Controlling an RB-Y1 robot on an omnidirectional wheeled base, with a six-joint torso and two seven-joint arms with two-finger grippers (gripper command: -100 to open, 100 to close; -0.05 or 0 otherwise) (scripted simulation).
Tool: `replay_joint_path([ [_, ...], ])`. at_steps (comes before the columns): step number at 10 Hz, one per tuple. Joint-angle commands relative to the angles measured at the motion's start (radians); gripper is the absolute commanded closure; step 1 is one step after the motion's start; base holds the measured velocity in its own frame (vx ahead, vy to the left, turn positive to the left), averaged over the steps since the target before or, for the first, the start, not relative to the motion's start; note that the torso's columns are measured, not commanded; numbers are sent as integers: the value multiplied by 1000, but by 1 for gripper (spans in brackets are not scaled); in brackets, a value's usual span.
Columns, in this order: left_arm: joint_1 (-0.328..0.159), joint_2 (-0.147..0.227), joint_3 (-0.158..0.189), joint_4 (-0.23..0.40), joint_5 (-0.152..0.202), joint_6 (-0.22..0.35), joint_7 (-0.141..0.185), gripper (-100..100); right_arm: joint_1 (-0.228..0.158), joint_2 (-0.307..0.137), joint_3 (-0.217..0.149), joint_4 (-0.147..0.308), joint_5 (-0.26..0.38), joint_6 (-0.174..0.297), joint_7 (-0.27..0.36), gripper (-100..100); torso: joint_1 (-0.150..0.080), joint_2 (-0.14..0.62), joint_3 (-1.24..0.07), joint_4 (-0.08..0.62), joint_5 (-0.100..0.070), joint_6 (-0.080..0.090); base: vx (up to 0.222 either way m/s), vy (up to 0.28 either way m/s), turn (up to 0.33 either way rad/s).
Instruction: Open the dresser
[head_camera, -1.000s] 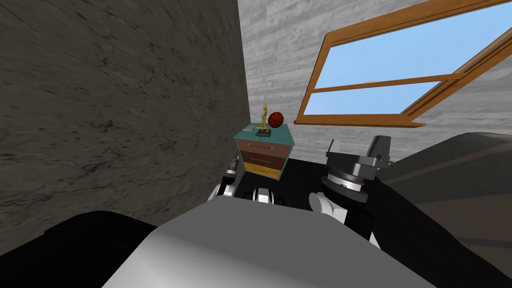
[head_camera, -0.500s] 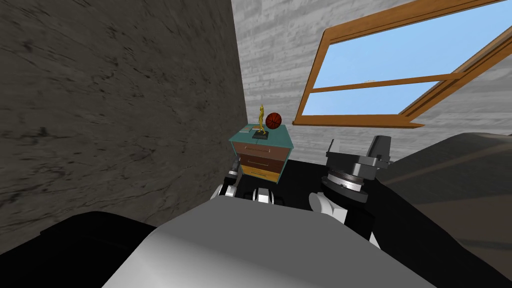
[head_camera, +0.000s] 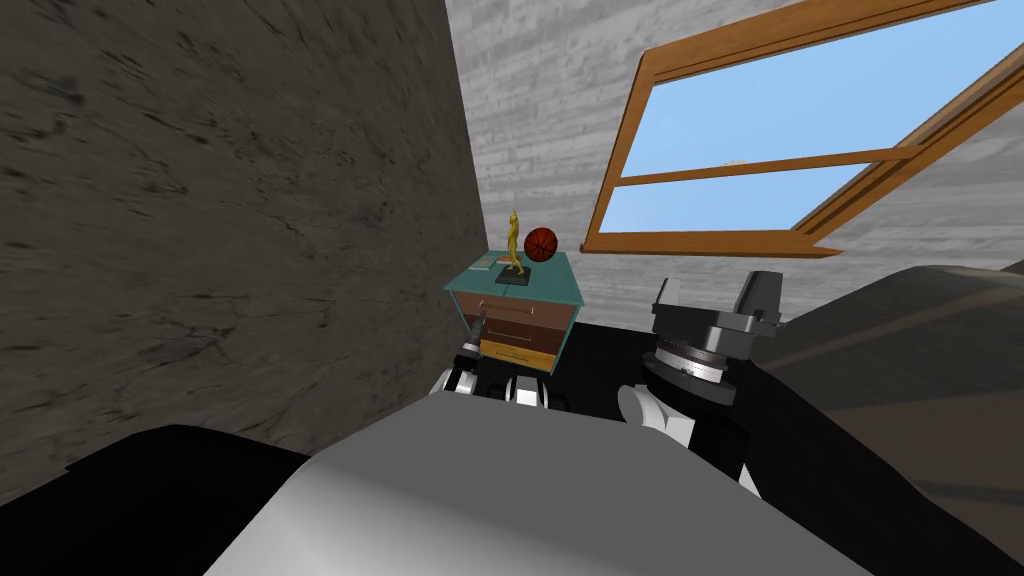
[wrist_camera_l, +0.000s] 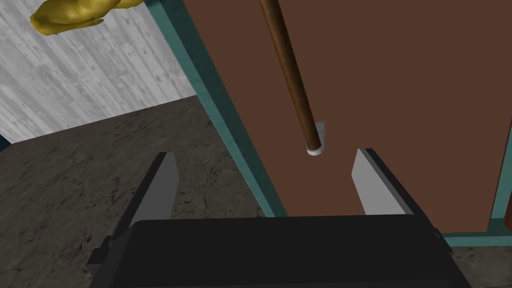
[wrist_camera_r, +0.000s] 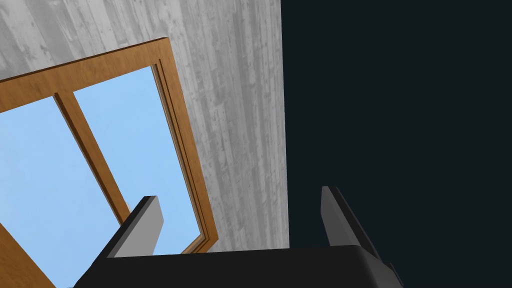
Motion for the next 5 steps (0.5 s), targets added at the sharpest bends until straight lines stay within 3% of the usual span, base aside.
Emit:
replay_joint_path([
  [1, -14, -13, -8, 52, -8, -12, -3, -100, 0, 0, 0, 0, 0, 0, 0, 0, -2, 2, 1, 0, -1, 0, 123, -68, -23],
  [3, -26, -30, -11, 85, -12, -19, -4, -100, 0, 0, 0, 0, 0, 0, 0, 0, 0, 8, 5, 2, 0, 0, 86, -24, -33],
  [5, -26, -21, -9, 46, -10, 15, 0, -100, 0, 0, 0, 0, 0, 0, 0, 0, 1, 7, 4, 2, 0, 0, 42, -8, -9],
])
